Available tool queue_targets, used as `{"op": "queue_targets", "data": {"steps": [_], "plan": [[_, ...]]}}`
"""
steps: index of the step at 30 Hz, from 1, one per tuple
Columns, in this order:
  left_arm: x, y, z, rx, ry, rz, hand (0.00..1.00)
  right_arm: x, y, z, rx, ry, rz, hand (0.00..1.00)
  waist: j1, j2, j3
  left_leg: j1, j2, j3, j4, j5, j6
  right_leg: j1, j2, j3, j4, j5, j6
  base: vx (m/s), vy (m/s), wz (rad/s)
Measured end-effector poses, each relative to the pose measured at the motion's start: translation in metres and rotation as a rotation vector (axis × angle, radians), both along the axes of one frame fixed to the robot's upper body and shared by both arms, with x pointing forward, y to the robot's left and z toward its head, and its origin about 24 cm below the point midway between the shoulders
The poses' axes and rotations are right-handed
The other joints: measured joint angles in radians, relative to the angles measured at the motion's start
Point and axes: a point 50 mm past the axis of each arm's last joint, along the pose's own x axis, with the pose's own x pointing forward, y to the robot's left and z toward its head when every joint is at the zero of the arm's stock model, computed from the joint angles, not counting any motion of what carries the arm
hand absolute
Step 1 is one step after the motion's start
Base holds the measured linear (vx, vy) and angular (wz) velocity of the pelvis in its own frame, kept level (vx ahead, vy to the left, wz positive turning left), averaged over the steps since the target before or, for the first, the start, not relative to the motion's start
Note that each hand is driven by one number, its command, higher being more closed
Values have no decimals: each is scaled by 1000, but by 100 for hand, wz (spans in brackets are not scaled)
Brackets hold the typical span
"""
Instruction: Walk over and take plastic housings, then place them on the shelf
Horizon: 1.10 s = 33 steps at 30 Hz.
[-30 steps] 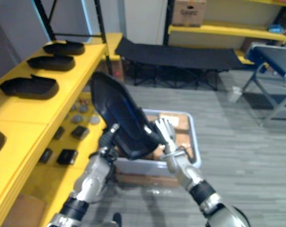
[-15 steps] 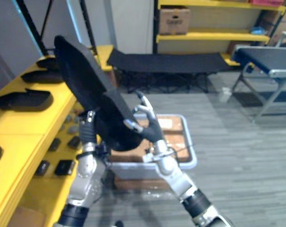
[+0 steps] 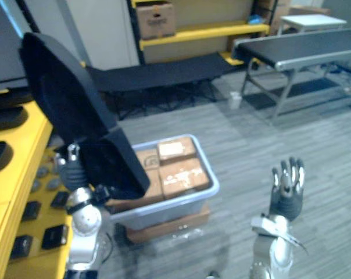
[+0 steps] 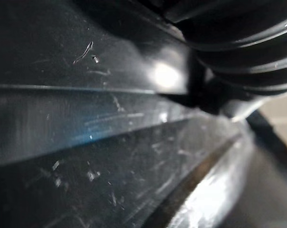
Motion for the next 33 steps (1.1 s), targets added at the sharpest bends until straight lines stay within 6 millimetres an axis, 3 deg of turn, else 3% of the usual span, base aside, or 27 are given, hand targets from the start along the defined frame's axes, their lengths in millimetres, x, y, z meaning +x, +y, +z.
{"op": "queue_targets", "data": {"steps": [6, 7, 10, 17, 18, 22, 25, 27, 30, 33], "plan": [[-29, 22, -20, -14, 69, 166, 100, -43, -18, -73, 72, 359, -141, 0, 17, 1, 12, -5, 4, 2, 1, -17, -1, -1, 4, 3, 0, -10, 0, 50, 6, -3], [-32, 22, -21, -14, 74, 175, 100, -46, -18, -76, 74, 375, -142, 0, 21, 2, 15, -6, 4, 2, 1, -19, 0, -2, 4, 4, 1, -11, 0, 47, 12, 2], [-38, 23, -20, -2, 52, 208, 100, -46, -17, -74, 57, 356, -129, 0, 24, -2, 41, -18, 4, -3, 2, -20, 0, -14, 4, 4, 8, -21, 0, 33, 8, 4], [-37, 36, -4, 19, -53, 286, 100, -10, -21, -36, -61, 129, 3, 0, 29, -4, 78, -35, -7, -72, 6, -16, 3, -8, -14, -55, 52, -40, 7, 52, 10, 25], [-37, 41, 2, 42, -77, 331, 100, 3, -19, -26, -93, 77, 63, 0, 39, -1, 86, -48, -13, -102, 20, -19, 6, -7, -26, -84, 77, -54, 11, 52, 28, 78], [-52, 66, 13, 81, -128, 529, 100, 49, 19, 0, -155, -60, 302, 0, 106, 10, 115, -93, -36, -226, 82, -36, 17, 30, -57, -199, 138, -96, 27, 38, 20, 99], [-94, 92, 14, 154, -93, 718, 100, 79, 74, 16, -213, -124, 529, 0, 212, 8, 120, -94, -75, -357, 79, -35, 19, 110, -80, -334, 140, -128, 44, 66, 26, 118], [-119, 103, 14, 214, -41, 794, 100, 96, 101, 23, -261, -143, 626, 0, 284, 5, 121, -98, -97, -432, 73, -30, 25, 153, -81, -402, 135, -131, 46, 60, 30, 117], [-147, 111, 15, 249, -11, 865, 100, 113, 131, 38, -298, -173, 695, 0, 363, -5, 122, -110, -128, -536, 62, -18, 30, 201, -87, -466, 135, -131, 46, 25, 25, 117], [-156, 109, 20, 261, -32, 830, 100, 117, 154, 46, -327, -183, 737, 0, 397, -25, 120, -114, -148, -609, 67, -17, 31, 227, -92, -468, 162, -131, 46, 79, -7, 76]]}}
